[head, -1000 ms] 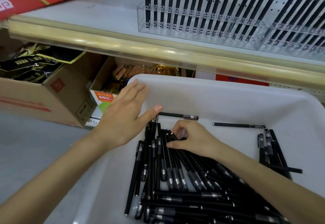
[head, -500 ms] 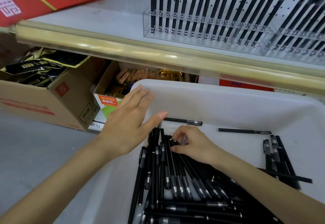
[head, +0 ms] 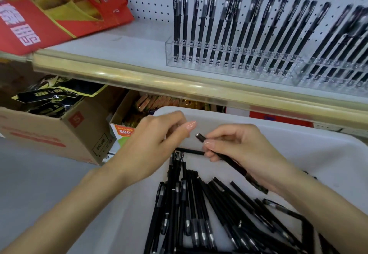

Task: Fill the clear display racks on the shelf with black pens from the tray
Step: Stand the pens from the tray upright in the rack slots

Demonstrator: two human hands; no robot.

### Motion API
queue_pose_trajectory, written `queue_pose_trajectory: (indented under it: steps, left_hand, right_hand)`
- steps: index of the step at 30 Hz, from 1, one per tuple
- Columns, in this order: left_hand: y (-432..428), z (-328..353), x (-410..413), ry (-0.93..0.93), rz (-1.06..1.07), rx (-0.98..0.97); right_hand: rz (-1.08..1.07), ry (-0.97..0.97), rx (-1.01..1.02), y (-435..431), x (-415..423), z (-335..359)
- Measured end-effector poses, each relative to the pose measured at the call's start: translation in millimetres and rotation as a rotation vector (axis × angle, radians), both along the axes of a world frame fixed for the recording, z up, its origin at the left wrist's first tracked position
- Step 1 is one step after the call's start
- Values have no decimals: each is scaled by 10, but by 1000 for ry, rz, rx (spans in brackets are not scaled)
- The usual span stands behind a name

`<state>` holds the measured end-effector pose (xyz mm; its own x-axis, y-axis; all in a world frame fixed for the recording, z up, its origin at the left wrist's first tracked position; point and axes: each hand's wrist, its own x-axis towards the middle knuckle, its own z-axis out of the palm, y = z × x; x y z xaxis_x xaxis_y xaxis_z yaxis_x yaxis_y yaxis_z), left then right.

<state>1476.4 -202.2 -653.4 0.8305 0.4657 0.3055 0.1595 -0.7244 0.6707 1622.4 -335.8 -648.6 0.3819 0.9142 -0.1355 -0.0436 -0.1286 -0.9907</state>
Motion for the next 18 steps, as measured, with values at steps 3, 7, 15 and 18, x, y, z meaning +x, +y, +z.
queue_pose_trajectory:
  steps: [3,7,15,18]
  left_hand:
    - [32,21,77,52,-55,-17]
    - [18,-19,128,13,-102,-72]
    - [211,130,97,-252,2,-410]
    - [293,165,100,-303,26,-509]
  right_hand:
    - [49,-145,46,34,38,109]
    - [85,-269,76,112,70,200]
    - [224,-469,-125,153,412,579]
    - [246,-433,-134,181,553,809]
